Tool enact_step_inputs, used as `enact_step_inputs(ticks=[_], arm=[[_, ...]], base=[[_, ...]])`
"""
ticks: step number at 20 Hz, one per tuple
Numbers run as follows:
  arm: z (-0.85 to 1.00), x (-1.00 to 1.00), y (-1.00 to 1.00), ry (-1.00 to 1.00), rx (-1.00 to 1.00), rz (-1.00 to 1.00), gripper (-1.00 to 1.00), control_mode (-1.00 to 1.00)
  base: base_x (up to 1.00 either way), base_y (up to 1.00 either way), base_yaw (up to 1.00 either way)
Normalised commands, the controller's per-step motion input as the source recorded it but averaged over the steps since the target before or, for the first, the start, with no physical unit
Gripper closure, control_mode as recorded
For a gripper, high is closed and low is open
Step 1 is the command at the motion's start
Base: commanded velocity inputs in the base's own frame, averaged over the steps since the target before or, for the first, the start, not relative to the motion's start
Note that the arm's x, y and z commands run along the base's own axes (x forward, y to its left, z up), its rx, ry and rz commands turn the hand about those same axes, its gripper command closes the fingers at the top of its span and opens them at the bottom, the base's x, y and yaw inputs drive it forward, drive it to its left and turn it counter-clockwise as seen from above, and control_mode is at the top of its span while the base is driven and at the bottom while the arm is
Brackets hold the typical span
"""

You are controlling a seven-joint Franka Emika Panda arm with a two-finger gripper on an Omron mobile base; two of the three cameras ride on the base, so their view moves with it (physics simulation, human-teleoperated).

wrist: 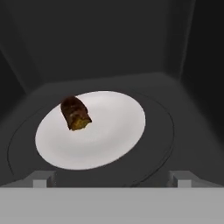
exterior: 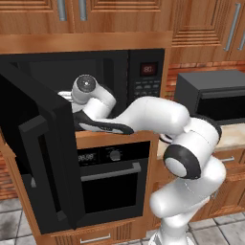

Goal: Pick the sweet potato from the counter and place it in the microwave. Then turn on the microwave.

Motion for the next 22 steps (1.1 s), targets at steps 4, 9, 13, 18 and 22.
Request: enact_step_inputs(ticks=[4,9,13,18,22], arm=[[0.24,-0.58,-0.22,0.00,0.03,0.01,-1.00,-1.00],[0.20,-0.61,-0.27,0.00,0.03,0.02,-1.00,-1.00],[0.20,-0.57,-0.30,0.00,0.04,0.03,-1.00,-1.00],[0.19,-0.50,-0.32,0.00,0.05,0.03,-1.00,-1.00],[0.18,-0.39,-0.34,0.00,0.03,0.03,-1.00,-1.00]], base=[[0.00,0.00,0.00],[0.00,0.00,0.00],[0.00,0.00,0.00],[0.00,0.00,0.00],[0.00,0.00,0.00]])
